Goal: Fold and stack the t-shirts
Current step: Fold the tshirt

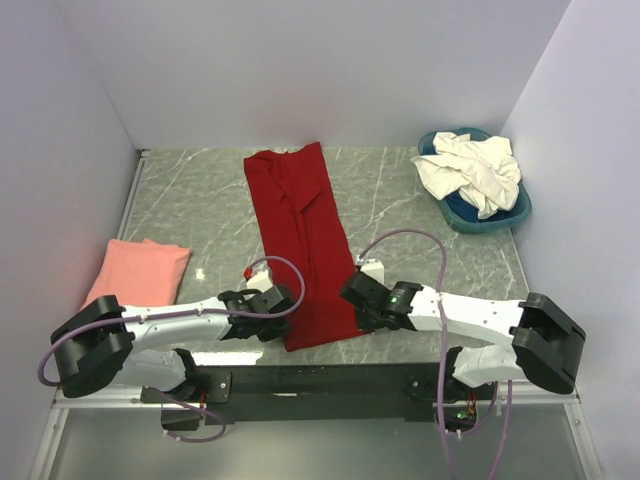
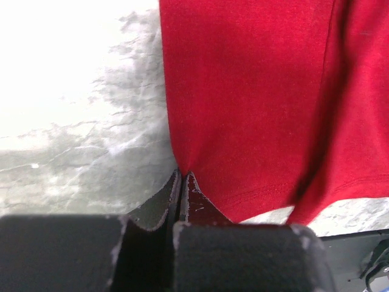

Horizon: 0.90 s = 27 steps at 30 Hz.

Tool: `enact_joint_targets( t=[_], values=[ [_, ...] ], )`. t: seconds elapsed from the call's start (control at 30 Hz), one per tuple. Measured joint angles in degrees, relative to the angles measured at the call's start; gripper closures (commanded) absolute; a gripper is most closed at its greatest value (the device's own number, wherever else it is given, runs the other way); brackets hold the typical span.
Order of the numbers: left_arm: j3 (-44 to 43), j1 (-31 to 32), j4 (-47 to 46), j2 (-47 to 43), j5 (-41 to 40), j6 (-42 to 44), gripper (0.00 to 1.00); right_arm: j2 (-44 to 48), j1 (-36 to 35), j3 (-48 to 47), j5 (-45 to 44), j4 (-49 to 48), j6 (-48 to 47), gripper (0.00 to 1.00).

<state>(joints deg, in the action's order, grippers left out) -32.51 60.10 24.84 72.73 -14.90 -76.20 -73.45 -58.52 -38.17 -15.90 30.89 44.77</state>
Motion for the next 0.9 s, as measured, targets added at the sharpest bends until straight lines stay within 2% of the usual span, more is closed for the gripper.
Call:
enact_joint_targets(
  t=[0.6, 0.83, 0.9],
  values=[
    [-0.31, 0.0, 7.61, -5.6, 0.02, 0.55, 0.99, 9.09, 0.0, 2.86, -0.79, 6.45, 4.5, 1.0],
    [-0.31, 0.0, 7.96, -5.97, 0.13, 0.61, 0.99, 6.19, -2.12, 5.27, 1.4, 4.11, 5.33, 1.0],
    [-0.31, 0.0, 8.33, -6.49, 0.17, 0.74, 0.98, 5.2, -3.28, 5.27, 1.62, 3.67, 5.51, 0.96]
  ],
)
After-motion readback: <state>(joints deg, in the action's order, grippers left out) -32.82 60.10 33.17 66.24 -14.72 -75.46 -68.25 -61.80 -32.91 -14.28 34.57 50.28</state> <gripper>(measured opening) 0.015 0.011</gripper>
